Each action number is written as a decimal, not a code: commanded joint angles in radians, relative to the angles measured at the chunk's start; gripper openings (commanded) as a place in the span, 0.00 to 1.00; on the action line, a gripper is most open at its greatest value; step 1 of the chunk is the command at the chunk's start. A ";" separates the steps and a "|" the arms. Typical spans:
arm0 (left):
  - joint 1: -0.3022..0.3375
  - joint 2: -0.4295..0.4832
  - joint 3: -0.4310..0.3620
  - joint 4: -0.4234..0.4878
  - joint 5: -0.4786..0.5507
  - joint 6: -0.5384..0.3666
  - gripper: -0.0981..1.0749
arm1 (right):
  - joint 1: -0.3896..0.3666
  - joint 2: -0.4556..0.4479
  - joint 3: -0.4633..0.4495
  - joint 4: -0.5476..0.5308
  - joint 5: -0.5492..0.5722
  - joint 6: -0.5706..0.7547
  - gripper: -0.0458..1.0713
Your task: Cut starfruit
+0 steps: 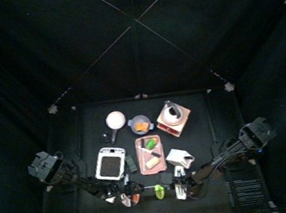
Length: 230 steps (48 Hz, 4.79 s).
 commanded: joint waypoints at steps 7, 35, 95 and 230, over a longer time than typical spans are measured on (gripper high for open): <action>-0.021 0.021 -0.041 0.002 -0.005 -0.005 0.41 | 0.021 0.005 -0.017 0.032 0.002 0.002 0.44; -0.041 0.069 -0.058 -0.009 0.003 -0.005 0.41 | 0.026 0.009 0.000 0.061 0.012 0.002 0.44; -0.052 0.120 -0.077 -0.017 0.031 -0.005 0.41 | 0.040 0.054 0.000 0.074 0.017 0.000 0.44; -0.034 0.164 -0.081 -0.046 0.040 -0.005 0.41 | 0.005 0.127 -0.023 0.041 0.012 -0.002 0.44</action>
